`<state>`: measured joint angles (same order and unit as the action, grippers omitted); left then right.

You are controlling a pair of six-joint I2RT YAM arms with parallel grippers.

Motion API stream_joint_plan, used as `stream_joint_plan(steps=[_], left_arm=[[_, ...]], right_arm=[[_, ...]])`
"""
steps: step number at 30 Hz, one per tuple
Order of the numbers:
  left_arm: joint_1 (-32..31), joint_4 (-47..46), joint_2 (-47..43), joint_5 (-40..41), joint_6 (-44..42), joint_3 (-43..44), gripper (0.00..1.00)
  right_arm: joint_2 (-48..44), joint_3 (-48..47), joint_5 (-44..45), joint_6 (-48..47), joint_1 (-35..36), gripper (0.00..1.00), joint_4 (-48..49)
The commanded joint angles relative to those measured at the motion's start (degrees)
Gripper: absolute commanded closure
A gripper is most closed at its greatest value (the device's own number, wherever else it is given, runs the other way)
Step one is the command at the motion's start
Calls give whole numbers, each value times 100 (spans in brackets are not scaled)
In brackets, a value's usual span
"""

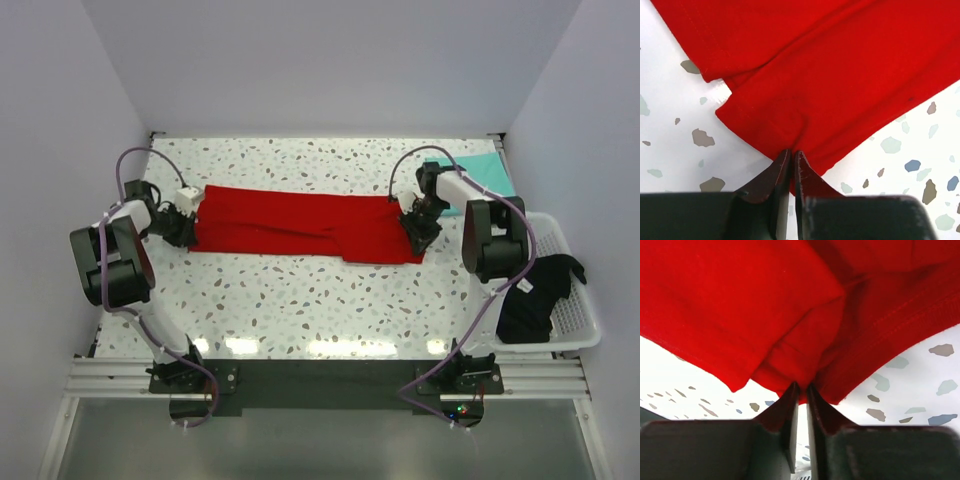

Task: Fold and stack the t-shirts
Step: Fold the tshirt

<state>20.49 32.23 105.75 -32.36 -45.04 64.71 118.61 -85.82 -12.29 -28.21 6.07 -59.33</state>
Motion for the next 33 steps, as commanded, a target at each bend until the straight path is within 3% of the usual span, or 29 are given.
stream_joint_plan(steps=[1,5,11,13,14,17,19,23,26,30,33], left_arm=[[-10,-235,209,870,39,-309,89],[77,-173,-89,1152,-154,-573,97],[227,134,-696,1206,-584,-1021,100],[227,353,-1002,899,-690,-1004,98],[201,476,-1109,750,-786,-952,95],[131,890,-1548,30,-1006,-609,75],[8,1065,-1933,-463,-1138,-442,63],[-999,856,-2603,-675,-1263,-564,53],[-1991,435,-2902,-798,-676,-766,51],[-3514,-870,-3096,-676,213,-1397,49],[-4613,-1856,-3158,-291,399,-1846,48]], right_arm=[[-66,144,184,0,17,87,185],[-241,328,210,-97,17,99,45],[-724,698,61,-194,96,100,-210],[-873,716,-123,-159,97,96,-315],[-918,664,-176,-124,97,85,-420],[-1233,523,-352,25,70,66,-579],[-1445,444,-492,157,44,64,-641],[-1937,565,-984,482,17,60,-720],[-2254,1021,-1529,851,17,60,-511],[-2237,1515,-1847,1273,9,60,-167],[-2079,1796,-1908,1431,17,60,131]])
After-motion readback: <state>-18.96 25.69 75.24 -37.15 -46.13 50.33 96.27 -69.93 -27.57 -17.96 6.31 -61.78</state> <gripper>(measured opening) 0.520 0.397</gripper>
